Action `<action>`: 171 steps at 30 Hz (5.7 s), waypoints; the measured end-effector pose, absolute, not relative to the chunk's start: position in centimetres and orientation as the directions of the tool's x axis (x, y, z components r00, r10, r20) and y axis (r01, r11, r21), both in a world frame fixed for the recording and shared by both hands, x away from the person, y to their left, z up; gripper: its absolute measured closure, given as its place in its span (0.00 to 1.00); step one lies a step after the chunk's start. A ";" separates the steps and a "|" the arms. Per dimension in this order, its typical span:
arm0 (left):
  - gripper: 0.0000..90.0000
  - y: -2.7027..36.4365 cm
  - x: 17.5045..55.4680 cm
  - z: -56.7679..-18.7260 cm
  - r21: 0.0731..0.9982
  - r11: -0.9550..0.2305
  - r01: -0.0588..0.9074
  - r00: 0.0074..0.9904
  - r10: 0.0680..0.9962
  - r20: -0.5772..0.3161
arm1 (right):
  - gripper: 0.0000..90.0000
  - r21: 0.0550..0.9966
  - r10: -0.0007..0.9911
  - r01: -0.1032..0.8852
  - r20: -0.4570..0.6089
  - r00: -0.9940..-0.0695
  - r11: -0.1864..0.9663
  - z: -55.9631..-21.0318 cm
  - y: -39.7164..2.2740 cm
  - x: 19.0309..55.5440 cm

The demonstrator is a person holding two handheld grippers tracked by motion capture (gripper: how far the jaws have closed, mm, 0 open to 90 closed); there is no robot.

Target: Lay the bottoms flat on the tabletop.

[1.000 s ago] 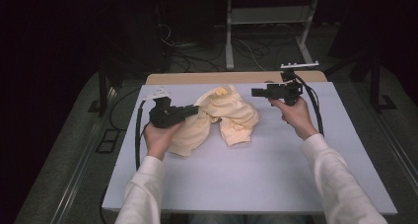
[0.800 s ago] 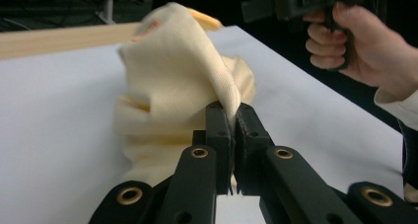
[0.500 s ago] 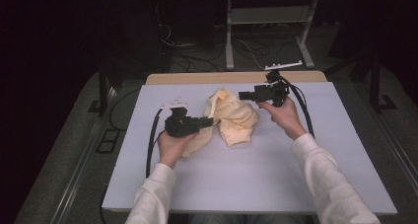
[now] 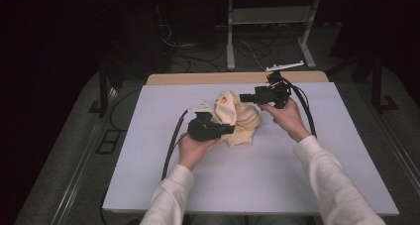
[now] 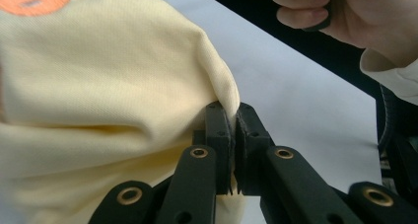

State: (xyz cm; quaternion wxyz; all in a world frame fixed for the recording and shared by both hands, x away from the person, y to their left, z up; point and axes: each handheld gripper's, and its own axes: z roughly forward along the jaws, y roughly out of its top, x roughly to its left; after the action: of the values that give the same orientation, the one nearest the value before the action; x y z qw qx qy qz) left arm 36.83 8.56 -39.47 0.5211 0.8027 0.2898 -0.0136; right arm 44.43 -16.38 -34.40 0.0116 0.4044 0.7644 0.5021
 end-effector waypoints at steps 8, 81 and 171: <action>0.94 4.9 35.7 -40.2 0.818 -0.375 0.437 0.875 0.388 -0.290 | 0.21 0.755 0.602 0.618 0.394 -0.694 0.218 -35.2 -15.4 44.3; 0.35 9.0 40.7 -36.6 0.869 -0.230 0.438 0.746 0.633 -0.209 | 0.91 0.786 0.660 0.577 0.314 -0.682 0.222 -38.9 -26.3 36.2; 0.95 11.1 42.4 -26.8 0.825 -0.332 0.457 0.711 0.694 -0.115 | 0.93 0.842 0.736 0.503 0.213 -0.643 0.196 -27.5 -23.9 44.1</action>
State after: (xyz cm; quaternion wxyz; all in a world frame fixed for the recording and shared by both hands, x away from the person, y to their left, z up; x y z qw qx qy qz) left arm 42.43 11.10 -26.79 0.4543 0.8056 0.3574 0.1303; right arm 44.06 -23.94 -27.52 0.1193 0.4052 0.7641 0.4876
